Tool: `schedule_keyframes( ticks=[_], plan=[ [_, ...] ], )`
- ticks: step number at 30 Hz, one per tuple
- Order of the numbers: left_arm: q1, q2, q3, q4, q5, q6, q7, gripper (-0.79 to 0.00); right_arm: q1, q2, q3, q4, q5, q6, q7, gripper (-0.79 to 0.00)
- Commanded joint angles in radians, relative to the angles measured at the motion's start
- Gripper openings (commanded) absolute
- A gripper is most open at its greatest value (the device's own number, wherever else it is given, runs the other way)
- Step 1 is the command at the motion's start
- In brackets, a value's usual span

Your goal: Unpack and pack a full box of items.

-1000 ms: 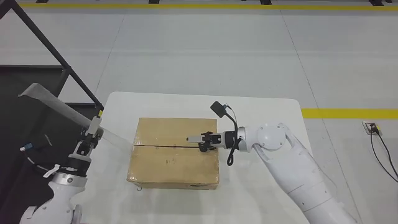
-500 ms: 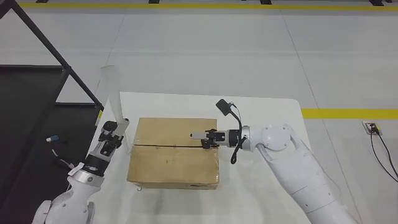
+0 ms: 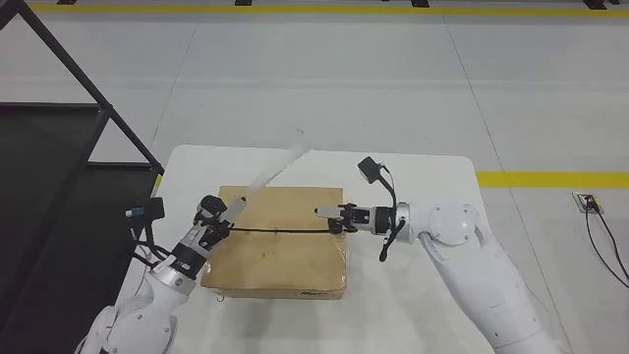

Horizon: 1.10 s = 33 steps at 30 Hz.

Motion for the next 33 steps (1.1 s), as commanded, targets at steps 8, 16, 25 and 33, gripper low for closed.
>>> schedule_keyframes(
  ticks=[8,16,25,33],
  plan=[
    [-0.029,-0.004,0.060,0.024,0.042,0.009,-0.011,0.000,-0.037,0.015,0.044,-0.026,0.006,-0.035,-0.043,0.000],
    [-0.012,-0.006,0.039,-0.005,0.017,0.019,0.029,0.000,-0.027,0.015,0.032,-0.030,0.012,-0.040,-0.056,0.000],
    [0.087,0.000,-0.143,-0.079,-0.136,0.014,0.092,0.000,0.047,0.002,-0.010,0.026,-0.071,-0.023,-0.182,0.000],
    [0.200,0.003,-0.318,-0.059,-0.248,-0.022,0.110,0.000,0.194,-0.037,-0.106,0.210,-0.173,0.001,-0.326,0.000]
  ],
)
